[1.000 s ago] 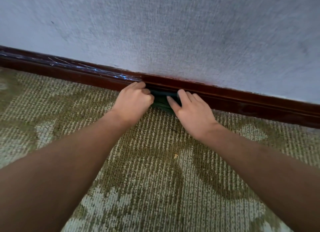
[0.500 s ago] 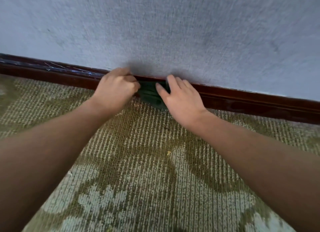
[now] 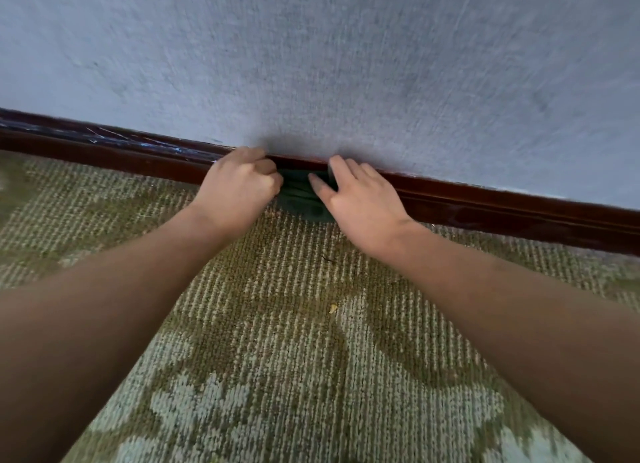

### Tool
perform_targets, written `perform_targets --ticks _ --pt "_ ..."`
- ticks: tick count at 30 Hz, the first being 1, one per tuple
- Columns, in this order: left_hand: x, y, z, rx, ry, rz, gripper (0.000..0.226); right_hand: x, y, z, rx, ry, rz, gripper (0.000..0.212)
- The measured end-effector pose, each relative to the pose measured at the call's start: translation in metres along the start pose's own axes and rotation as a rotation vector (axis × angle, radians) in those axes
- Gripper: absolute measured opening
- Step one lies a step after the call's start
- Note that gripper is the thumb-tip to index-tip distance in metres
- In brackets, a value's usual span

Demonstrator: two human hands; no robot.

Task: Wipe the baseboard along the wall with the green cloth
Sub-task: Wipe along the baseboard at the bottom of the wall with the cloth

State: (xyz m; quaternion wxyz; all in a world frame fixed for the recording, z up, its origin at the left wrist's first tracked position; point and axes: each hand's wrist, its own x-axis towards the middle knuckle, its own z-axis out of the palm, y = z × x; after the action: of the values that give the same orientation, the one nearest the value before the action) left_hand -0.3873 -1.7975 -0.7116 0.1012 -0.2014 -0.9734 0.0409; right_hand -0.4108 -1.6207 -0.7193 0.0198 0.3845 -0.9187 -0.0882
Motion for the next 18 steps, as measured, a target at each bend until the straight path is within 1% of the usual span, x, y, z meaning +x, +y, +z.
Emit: perform_targets --ticks 4,5,7,11,14,16,18 --pt "0.011 0.021 0.001 -0.039 0.055 0.095 0.027 -0.022 0.02 0.004 -0.036 -0.02 0.016 0.062" --pt "0.014 0.024 0.0 -0.033 0.049 0.118 0.024 -0.026 0.023 0.005 -0.037 -0.026 0.024 0.063" --pt "0.015 0.028 -0.001 -0.026 0.029 0.141 0.01 -0.029 0.024 0.007 -0.036 -0.038 0.034 0.065" --pt "0.01 0.024 -0.002 -0.015 0.017 0.141 0.014 -0.027 0.022 0.009 -0.013 -0.041 0.048 0.065" --pt "0.007 0.019 0.0 -0.029 0.026 0.13 0.032 -0.022 0.02 0.011 -0.011 -0.042 0.042 0.065" --pt "0.006 0.017 0.0 -0.032 0.022 0.115 0.03 -0.018 0.016 0.011 0.002 -0.045 0.038 0.067" --pt "0.003 0.016 -0.001 -0.027 0.009 0.115 0.022 -0.015 0.013 0.012 0.031 -0.049 0.044 0.068"
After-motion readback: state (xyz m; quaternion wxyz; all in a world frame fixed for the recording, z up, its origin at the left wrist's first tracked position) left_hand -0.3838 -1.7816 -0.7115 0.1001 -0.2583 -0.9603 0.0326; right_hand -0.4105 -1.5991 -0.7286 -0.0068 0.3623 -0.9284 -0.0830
